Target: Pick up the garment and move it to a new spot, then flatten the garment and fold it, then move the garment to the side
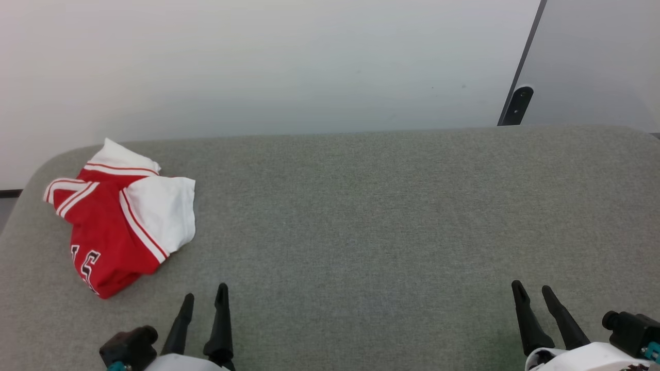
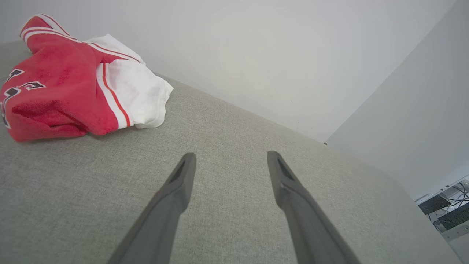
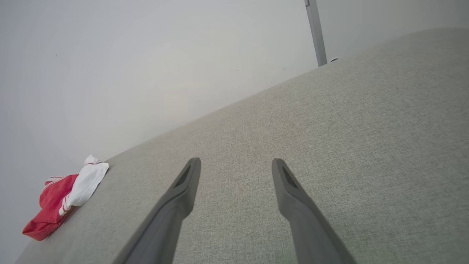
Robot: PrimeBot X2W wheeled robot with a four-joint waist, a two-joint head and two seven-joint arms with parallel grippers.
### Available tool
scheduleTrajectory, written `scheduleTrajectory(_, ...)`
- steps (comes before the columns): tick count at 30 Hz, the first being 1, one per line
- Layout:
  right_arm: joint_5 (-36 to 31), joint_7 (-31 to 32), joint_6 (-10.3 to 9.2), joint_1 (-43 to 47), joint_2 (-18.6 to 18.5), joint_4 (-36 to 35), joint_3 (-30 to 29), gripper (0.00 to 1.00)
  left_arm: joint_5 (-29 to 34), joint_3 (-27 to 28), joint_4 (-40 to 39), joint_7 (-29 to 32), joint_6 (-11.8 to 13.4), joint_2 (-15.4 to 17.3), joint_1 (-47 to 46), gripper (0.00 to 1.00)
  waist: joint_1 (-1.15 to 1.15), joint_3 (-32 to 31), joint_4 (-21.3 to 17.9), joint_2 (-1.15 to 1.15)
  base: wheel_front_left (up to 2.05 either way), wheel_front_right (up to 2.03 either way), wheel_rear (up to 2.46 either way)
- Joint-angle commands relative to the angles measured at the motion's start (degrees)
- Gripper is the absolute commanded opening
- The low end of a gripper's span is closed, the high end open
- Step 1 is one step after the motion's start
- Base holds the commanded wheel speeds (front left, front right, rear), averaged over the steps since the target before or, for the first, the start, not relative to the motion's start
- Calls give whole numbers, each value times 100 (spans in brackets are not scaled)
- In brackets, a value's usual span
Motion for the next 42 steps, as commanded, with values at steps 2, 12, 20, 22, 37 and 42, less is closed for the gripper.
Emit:
scheduleTrajectory(2,-226,-66,-3,45,-24,-82,9,100,240,-30,-106,-74,62,50,19,100,0,-5,-6,0,0,0,0)
scheduleTrajectory(12,-791,-174,-4,137,-9,-152,-4,100,801,-141,-187,-223,160,68,129,100,0,-7,-15,0,0,0,0)
scheduleTrajectory(20,-1222,-292,-4,199,29,-213,-21,100,1213,-204,-263,-328,212,64,213,100,0,-15,-9,0,0,0,0)
scheduleTrajectory(22,-1330,-302,-4,226,43,-209,-39,100,1318,-217,-272,-356,220,65,233,100,0,-20,-7,0,0,0,0)
scheduleTrajectory(37,-1850,-470,-5,288,134,-250,-92,100,1814,-152,-245,-520,198,13,351,100,0,-24,3,0,0,0,0)
scheduleTrajectory(42,-1959,-559,-5,302,169,-224,-152,100,1924,-69,-201,-580,115,-24,397,100,0,-16,-5,0,0,0,0)
